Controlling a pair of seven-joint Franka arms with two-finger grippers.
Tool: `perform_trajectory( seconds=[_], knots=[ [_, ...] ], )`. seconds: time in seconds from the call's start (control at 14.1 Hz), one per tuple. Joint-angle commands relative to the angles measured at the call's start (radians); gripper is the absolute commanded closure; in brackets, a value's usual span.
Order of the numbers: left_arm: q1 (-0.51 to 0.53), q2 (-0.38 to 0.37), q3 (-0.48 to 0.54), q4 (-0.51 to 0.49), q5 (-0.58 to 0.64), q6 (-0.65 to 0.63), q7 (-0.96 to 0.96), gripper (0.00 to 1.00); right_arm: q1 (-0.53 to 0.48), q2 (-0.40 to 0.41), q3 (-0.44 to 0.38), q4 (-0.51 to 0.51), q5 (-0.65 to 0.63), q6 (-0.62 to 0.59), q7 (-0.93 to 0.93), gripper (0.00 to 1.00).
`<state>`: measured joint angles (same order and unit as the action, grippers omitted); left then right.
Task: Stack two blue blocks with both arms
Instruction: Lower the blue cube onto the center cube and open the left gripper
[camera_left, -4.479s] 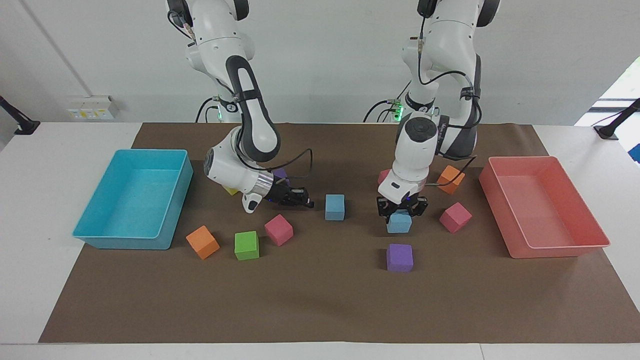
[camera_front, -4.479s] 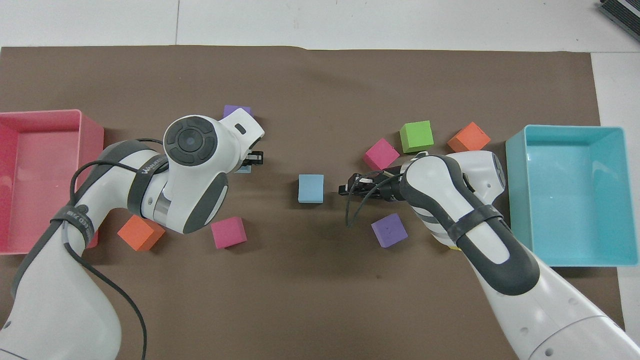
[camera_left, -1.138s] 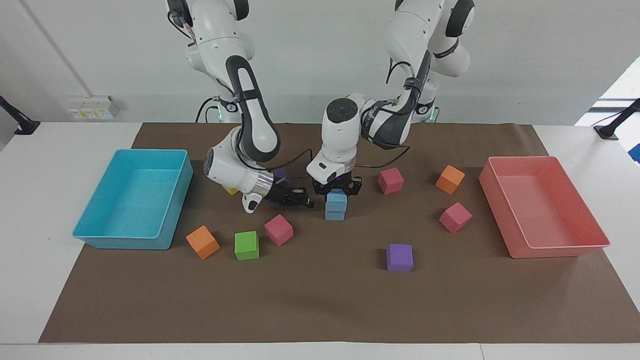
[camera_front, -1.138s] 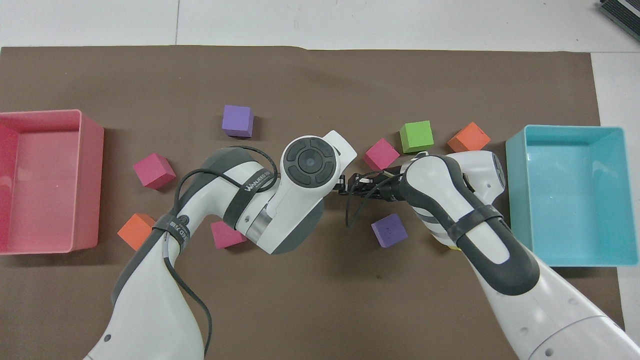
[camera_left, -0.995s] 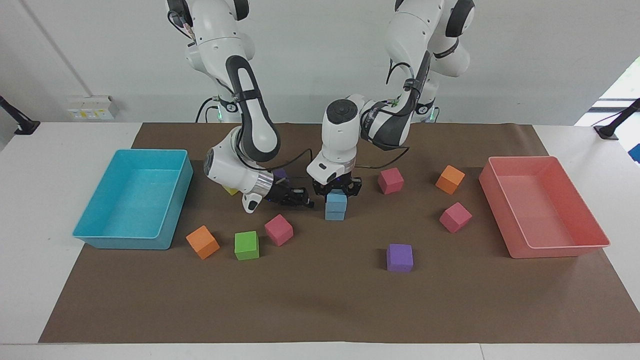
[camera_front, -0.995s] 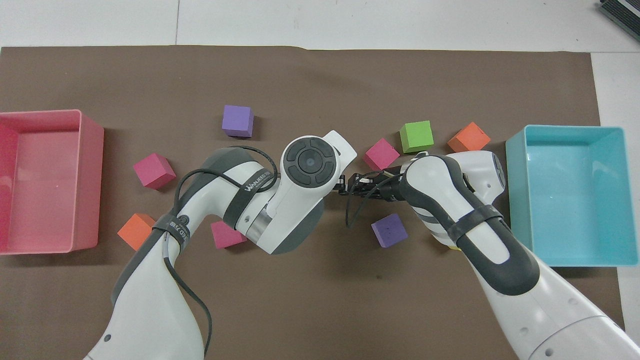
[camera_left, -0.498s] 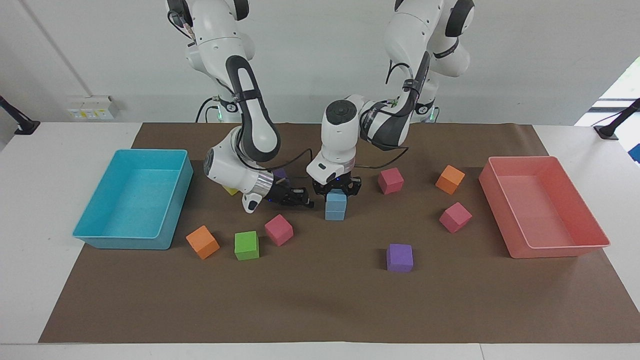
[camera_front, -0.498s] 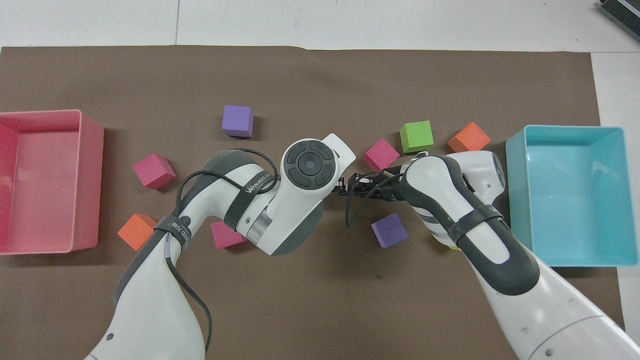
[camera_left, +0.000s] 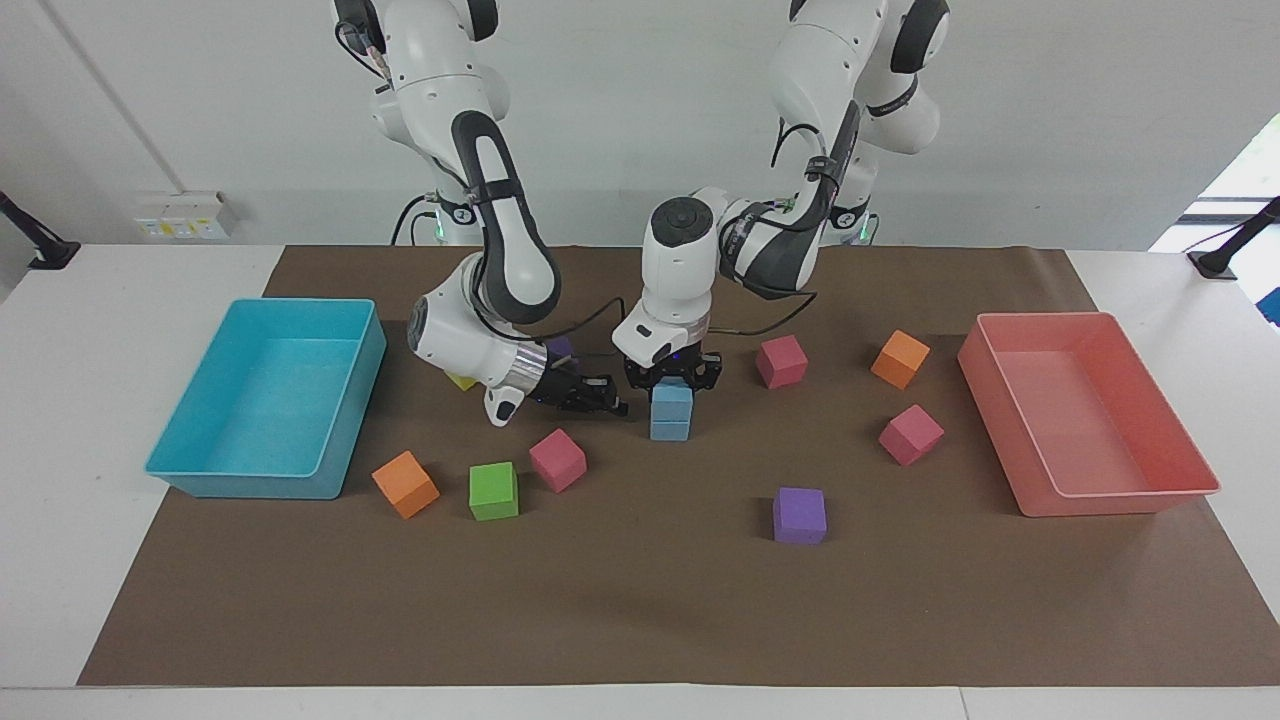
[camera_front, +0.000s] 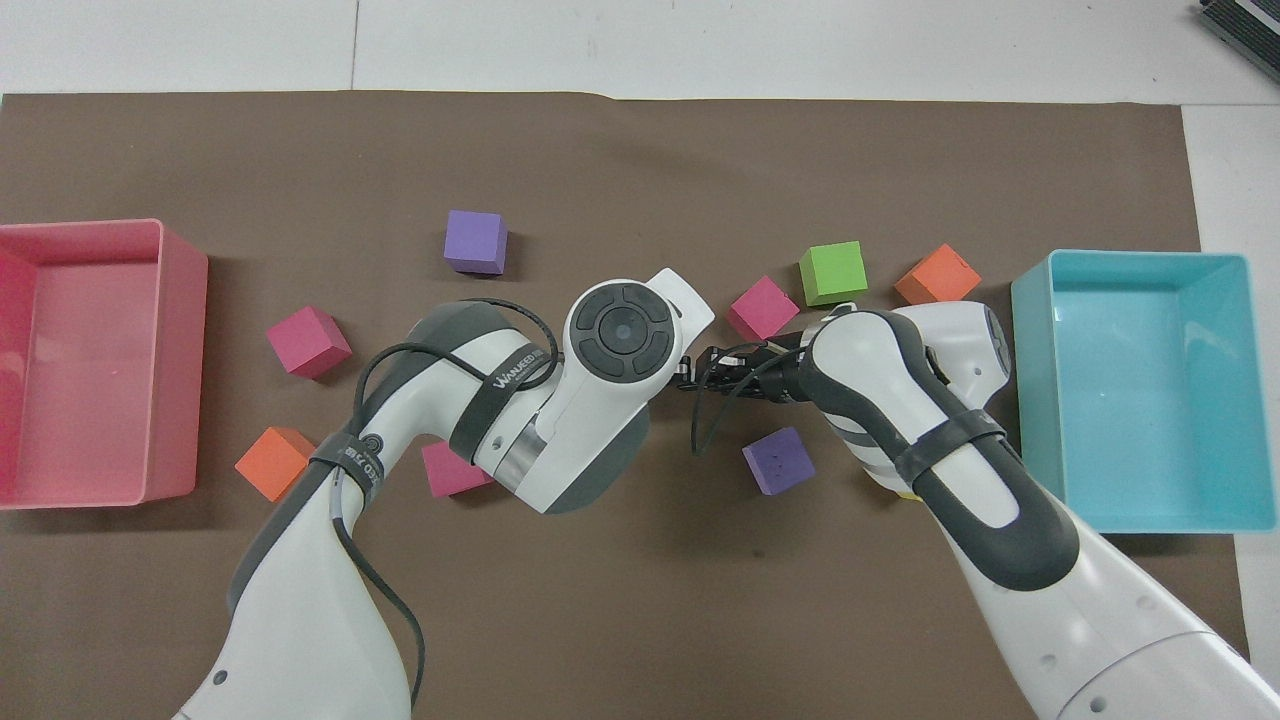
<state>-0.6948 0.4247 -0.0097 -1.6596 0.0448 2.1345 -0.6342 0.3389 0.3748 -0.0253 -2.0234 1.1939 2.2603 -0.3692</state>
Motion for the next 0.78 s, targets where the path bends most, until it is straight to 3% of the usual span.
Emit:
perform_trajectory(
  seconds=[0.0,0.71],
  knots=[
    [-0.017,-0.029,0.014,-0.040,-0.013,0.025,-0.012,1.00,0.000,-0.002,0.004,-0.004,0.033,0.022,-0.034,1.00],
    [-0.012,-0.027,0.016,-0.051,-0.013,0.028,-0.010,1.00,0.002,0.000,0.005,-0.004,0.033,0.022,-0.034,1.00]
  ],
)
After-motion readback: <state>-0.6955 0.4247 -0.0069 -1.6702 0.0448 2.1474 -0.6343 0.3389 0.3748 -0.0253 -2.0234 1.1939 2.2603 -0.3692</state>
